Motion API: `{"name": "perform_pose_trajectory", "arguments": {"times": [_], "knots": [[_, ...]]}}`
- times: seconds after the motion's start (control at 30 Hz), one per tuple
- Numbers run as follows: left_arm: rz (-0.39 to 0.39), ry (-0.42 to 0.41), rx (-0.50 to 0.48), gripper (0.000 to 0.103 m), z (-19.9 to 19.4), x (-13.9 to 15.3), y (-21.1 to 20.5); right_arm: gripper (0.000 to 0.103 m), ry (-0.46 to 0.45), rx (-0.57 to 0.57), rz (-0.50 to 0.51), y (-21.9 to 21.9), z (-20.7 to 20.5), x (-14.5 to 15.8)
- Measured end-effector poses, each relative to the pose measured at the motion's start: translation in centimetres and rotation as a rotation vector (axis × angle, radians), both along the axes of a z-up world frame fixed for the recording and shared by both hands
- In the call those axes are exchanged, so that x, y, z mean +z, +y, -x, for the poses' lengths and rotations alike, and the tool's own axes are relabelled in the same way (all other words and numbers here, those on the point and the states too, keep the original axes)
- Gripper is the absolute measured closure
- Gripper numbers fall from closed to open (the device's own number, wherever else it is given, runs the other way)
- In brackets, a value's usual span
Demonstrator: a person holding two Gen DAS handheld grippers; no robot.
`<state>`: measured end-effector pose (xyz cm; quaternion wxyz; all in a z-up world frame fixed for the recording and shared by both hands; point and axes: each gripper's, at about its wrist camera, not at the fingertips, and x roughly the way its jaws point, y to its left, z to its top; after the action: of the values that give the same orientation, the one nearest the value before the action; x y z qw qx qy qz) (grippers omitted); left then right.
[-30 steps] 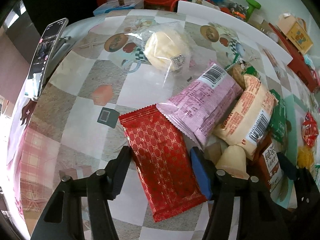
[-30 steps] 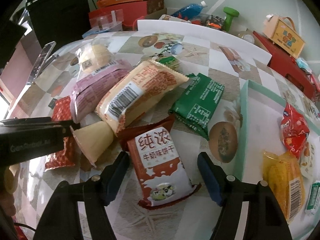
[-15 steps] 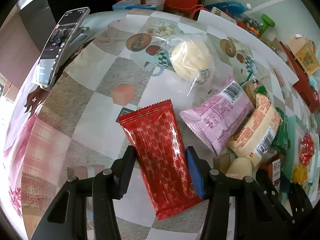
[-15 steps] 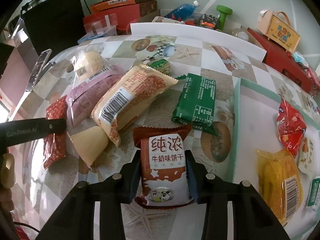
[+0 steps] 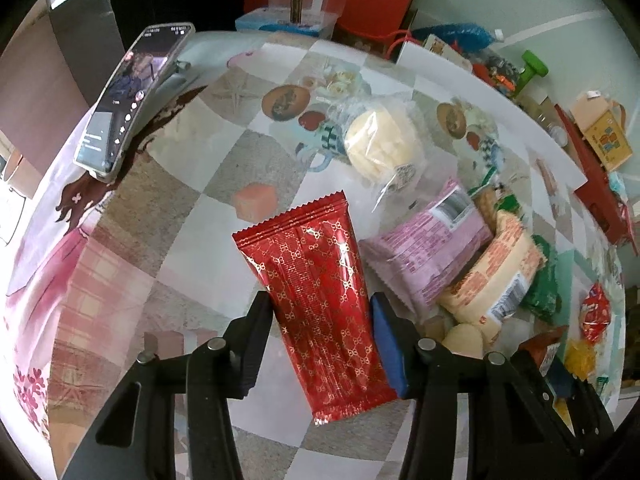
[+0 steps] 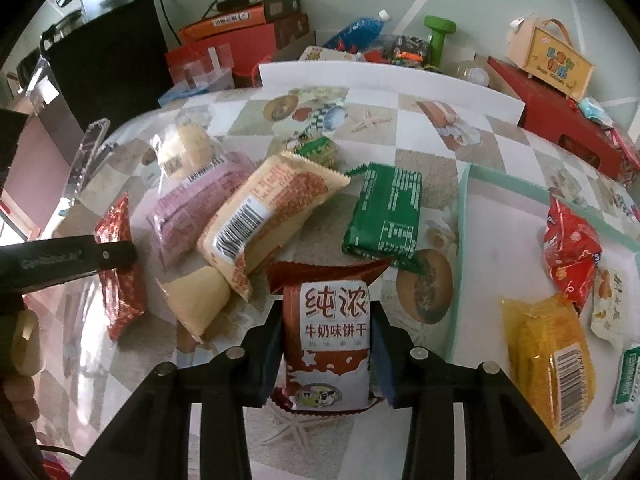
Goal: Organize snacks
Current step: 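Grasp the red patterned bar with left gripper while right grasps milk biscuit bag, then lift both bags and carry them over the teal-rimmed tray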
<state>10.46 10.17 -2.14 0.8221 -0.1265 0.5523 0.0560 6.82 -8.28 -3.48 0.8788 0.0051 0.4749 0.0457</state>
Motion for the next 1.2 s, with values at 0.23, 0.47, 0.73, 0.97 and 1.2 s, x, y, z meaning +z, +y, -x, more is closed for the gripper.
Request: {"name": "perform_pose_trajectory", "arguments": {"times": [0.23,0.47,0.73,0.97,1.2], "knots": [[-0.004,-0.063,0.0,0.054,1.2,2.5,-0.3,0.061,-0.069,-0.01,-0.022,-0.3,0.9,2.2],[-0.003,-0.126,-0.019,0.056,2.0,4.8,-1.2,0.061,-0.082,-0.031,-0.035,-1.0,1.2,2.8],[-0.005,-0.163,-0.065,0.056,2.2,6.0,-3.3,0.061,-0.115,-0.077,-0.058,-2.8,1.8,4.1],[-0.007,-0.203,-0.098,0.056,2.6,7.3,-4.6,0.061,-0.144,-0.117,-0.074,-4.4,2.5,5.3],[-0.008,-0.249,-0.137,0.056,3.2,9.0,-6.4,0.061,-0.187,-0.17,-0.083,-6.8,3.6,7.0]]}}
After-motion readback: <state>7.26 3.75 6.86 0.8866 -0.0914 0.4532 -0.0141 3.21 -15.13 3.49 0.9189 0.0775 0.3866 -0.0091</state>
